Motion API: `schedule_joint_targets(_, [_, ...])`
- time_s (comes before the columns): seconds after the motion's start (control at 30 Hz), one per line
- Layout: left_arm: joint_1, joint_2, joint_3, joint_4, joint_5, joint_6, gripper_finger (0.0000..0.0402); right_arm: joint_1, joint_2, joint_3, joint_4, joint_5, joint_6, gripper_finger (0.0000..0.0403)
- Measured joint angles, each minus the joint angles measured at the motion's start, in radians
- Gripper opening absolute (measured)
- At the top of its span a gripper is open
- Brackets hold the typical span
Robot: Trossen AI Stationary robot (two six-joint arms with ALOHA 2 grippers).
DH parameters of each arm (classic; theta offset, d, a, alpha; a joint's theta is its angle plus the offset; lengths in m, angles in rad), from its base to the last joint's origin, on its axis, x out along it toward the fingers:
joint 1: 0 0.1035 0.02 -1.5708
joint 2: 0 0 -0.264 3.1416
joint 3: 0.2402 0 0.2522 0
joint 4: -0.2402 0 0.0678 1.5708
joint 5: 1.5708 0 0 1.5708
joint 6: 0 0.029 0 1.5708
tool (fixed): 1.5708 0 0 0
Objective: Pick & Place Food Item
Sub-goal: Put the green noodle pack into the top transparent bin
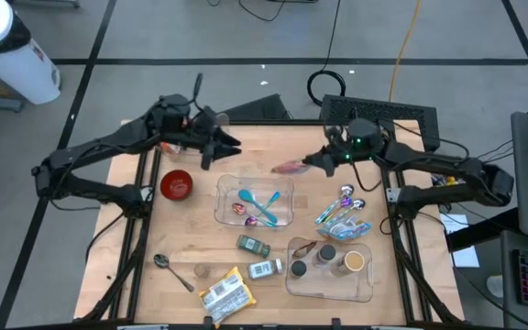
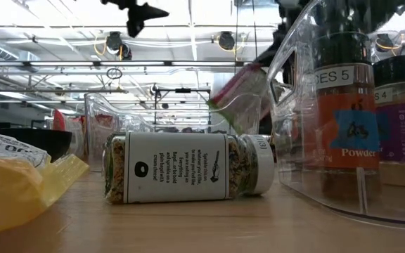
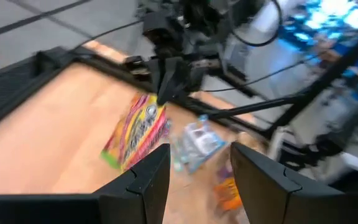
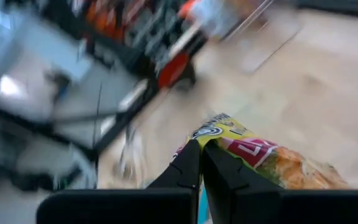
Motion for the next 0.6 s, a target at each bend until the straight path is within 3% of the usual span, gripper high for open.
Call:
schedule_joint_targets(0.27, [-0.036,0.121,0.062,0.094,0.105,-0.065,0.0175,0.117,0.0,0.267,-0.469,0.001,-0.315,0.0])
schedule_joint_targets(0.6, [-0.124,0.301,0.323,0.052,0.127,-0.03,0.0175,0.159,-0.001,0.416,-0.519,0.032,-0.38,0.0])
